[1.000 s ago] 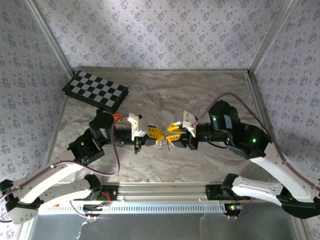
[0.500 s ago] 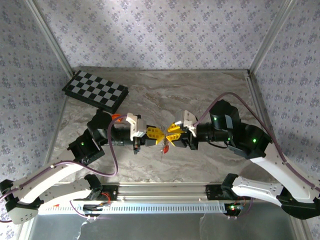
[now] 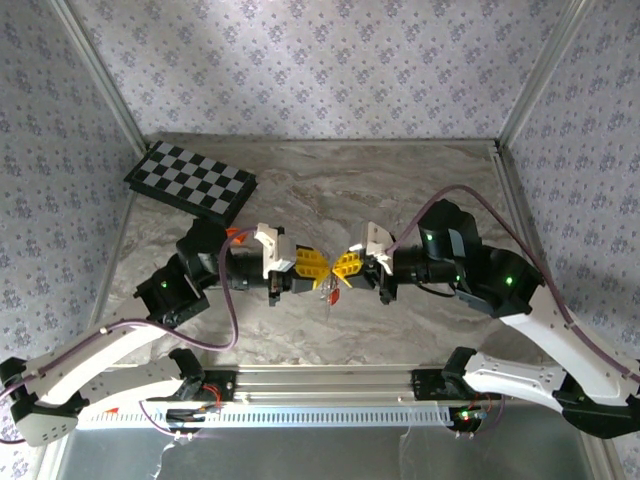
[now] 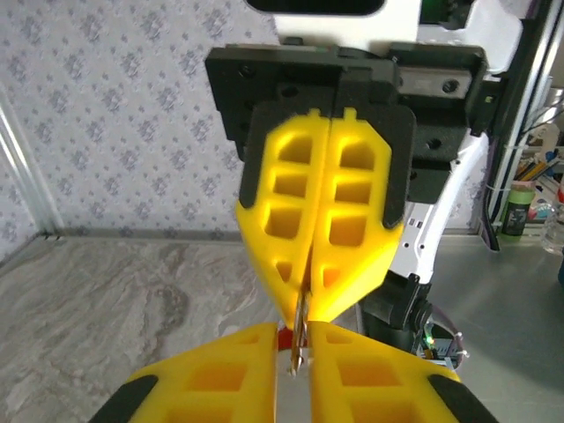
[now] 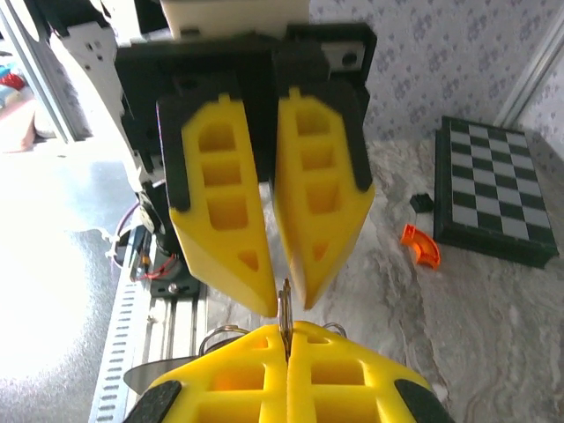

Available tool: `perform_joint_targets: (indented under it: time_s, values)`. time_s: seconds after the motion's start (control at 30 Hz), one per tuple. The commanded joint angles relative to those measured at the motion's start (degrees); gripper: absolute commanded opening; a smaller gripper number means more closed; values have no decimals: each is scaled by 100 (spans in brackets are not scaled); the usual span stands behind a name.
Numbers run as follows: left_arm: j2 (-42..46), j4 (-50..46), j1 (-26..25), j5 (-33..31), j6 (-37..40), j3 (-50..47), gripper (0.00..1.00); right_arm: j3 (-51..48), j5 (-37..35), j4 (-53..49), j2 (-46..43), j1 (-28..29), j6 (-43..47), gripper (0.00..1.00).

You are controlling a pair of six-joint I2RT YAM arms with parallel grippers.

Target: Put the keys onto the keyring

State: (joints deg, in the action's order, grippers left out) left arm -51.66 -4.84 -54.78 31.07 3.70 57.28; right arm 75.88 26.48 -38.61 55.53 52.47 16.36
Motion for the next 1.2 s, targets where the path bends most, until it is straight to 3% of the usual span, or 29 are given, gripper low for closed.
perform_joint_targets:
  time_s: [0.0, 0.2, 0.33, 0.9, 1.07, 1.17]
  values:
    - [6, -684, -24, -306, 410, 478, 17, 430, -265, -586, 171, -30, 388, 0]
    - [-162, -1392, -24, -318, 752, 804, 20, 714, -417, -930, 397, 22, 590, 0]
    - [-228, -1333, -23, -84, 706, 795, 21, 809, -438, -1079, 552, 44, 652, 0]
    - [-560, -1278, -24, -109, 859, 780, 19, 989, -192, -1355, 648, 62, 645, 0]
    - [-587, -1186, -25, -43, 864, 792, 0, 974, -243, -1421, 653, 58, 654, 0]
    - [-558, -1156, -23, 50, 846, 812, 0, 930, -262, -1388, 619, 60, 637, 0]
